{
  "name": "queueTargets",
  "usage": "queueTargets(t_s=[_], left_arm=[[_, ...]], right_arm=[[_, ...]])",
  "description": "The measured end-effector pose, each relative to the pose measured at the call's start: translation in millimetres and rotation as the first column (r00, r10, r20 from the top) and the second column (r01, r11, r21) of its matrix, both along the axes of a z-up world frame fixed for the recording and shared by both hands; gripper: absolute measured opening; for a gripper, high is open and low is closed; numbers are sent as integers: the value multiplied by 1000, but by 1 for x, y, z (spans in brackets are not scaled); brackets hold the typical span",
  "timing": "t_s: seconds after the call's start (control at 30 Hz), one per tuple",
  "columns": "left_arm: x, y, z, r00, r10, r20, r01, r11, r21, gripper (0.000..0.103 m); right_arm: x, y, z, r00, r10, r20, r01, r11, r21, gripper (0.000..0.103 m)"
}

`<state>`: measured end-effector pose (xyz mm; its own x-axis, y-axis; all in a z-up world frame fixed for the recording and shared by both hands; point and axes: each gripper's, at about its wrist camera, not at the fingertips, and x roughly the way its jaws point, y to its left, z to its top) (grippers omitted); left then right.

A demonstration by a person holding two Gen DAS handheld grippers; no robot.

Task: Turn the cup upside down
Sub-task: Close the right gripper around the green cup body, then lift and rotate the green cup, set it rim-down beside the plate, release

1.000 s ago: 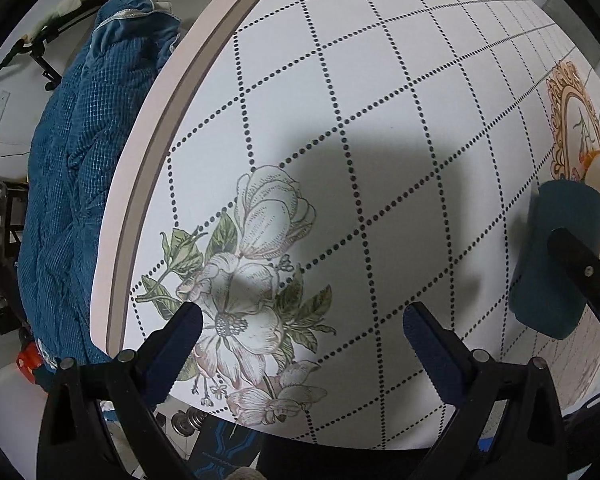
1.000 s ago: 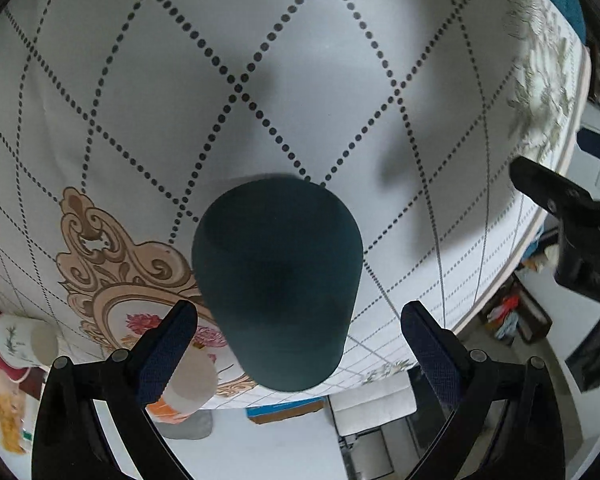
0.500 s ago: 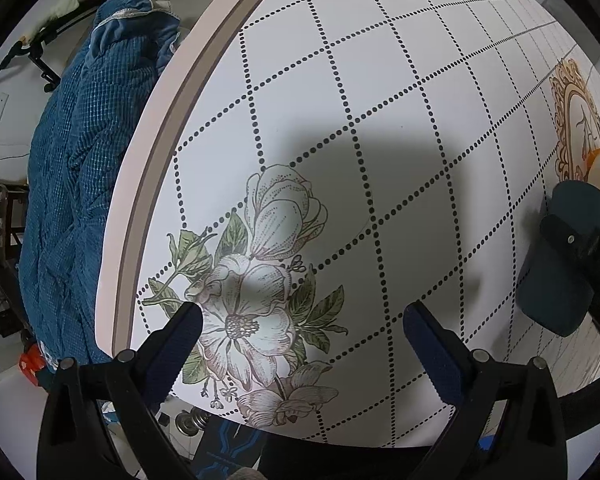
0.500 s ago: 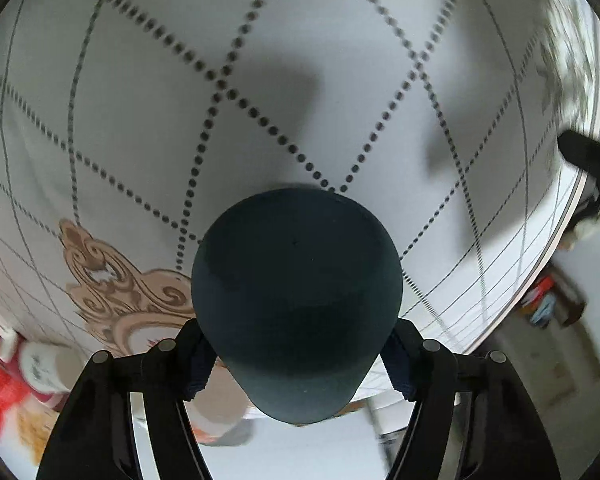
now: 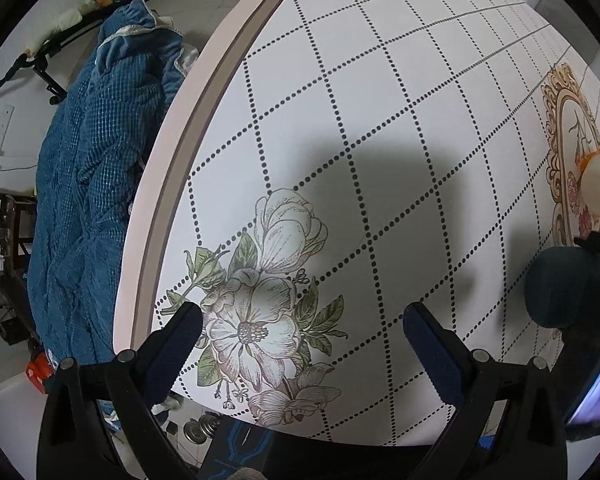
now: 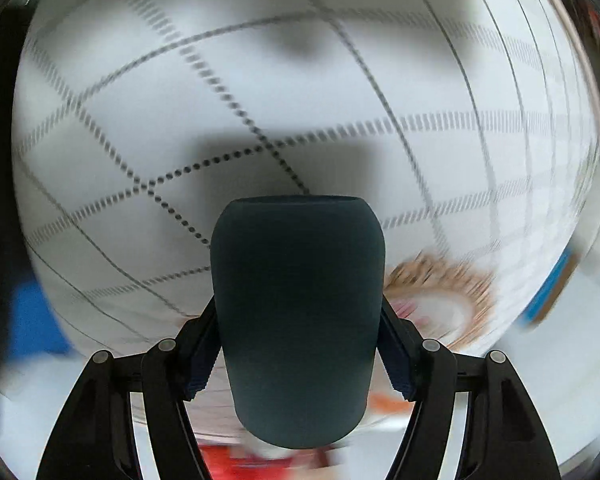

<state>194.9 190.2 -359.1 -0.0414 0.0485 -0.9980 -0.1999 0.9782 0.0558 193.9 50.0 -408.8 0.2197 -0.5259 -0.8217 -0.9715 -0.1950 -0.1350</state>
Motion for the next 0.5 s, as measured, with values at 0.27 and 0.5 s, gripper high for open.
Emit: queueTargets(t_s=[0.27, 0.5], left_arm=[[0, -19, 4, 999, -49, 5, 49, 999, 4, 103], [-1, -32, 6, 997, -83, 6, 83, 997, 10, 103]], right_arm=[[61, -31, 0, 801, -589, -107, 589, 807, -34, 72], [106, -79, -6, 497, -851, -169, 856, 513, -68, 72]])
